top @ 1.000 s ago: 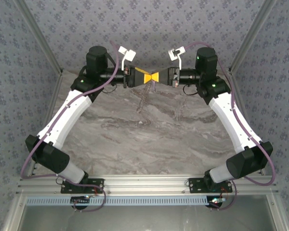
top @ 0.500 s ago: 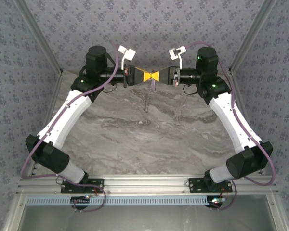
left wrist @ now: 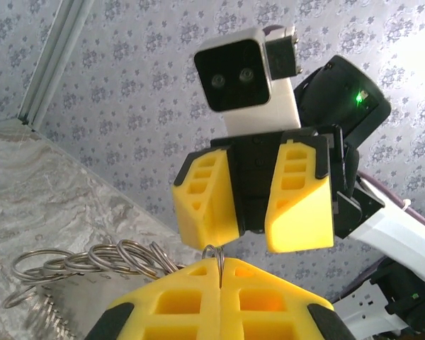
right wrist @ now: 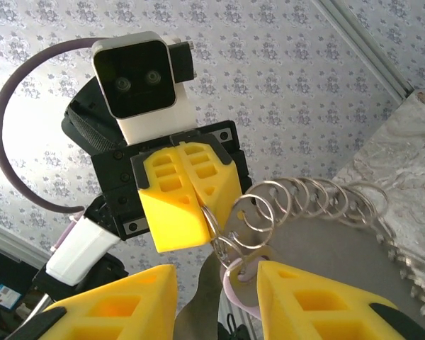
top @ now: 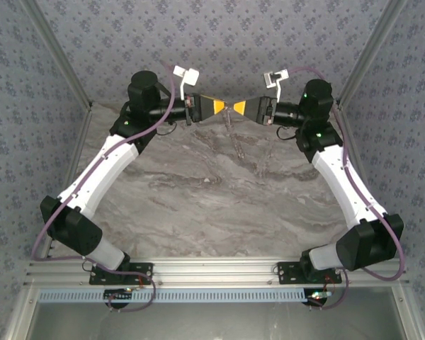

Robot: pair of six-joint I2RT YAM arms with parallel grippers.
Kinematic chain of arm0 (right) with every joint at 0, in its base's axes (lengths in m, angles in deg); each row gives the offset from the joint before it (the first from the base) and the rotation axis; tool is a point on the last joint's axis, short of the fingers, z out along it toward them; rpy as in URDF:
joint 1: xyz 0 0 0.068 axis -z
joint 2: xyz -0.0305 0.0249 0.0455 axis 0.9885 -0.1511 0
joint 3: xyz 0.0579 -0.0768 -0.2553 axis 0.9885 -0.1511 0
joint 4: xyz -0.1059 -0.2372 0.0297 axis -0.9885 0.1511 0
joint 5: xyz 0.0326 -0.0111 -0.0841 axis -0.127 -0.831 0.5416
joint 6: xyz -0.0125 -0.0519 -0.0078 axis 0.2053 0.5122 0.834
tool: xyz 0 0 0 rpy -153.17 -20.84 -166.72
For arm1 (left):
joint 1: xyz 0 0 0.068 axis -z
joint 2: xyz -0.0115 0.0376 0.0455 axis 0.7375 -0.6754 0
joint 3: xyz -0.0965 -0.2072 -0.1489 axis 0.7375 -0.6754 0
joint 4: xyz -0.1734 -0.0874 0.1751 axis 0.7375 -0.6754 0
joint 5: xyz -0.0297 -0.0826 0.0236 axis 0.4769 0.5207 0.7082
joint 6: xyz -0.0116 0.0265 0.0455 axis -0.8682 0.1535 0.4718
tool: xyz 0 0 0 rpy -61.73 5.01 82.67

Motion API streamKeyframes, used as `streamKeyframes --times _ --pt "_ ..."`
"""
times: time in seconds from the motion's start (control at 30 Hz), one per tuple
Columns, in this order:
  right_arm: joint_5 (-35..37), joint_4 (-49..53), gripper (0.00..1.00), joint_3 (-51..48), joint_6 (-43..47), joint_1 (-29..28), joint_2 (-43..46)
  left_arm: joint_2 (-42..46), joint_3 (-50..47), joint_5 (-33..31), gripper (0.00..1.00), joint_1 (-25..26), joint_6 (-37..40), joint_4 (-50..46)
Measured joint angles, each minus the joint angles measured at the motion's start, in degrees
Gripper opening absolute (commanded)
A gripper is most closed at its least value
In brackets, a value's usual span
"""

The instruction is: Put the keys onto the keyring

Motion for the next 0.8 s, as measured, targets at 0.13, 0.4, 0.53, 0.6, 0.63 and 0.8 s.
streamKeyframes --times 0.13,0.4,0.53,0.6,0.63,0.8 --pt "0.81 -2.05 0.41 -0.94 -1.2 -0.46 0.31 0.04 0.0 -0.57 0.0 0.0 -1.42 2.25" --pt "1.95 -4.24 0.42 -1.05 -1.9 -3.19 0.17 0.04 0.0 -0.96 0.0 0.0 -2.89 3.96" --pt "2.43 -4.9 0.36 -1.05 -1.88 -4.13 -0.59 0.04 0.0 -0.98 0.0 0.0 -3.48 4.55" --pt "2.64 -5.01 0.32 -1.05 -2.05 -4.26 -1.03 0.04 0.0 -0.98 0.0 0.0 -3.76 4.92" --pt "2.78 -5.01 0.28 -1.05 -2.05 -4.26 -1.25 0.04 0.0 -0.96 0.0 0.0 -3.93 5.14" --pt "3.39 -4.74 0.22 -1.05 -2.05 -4.37 -1.53 0.04 0.02 -0.98 0.0 0.0 -4.9 6.27"
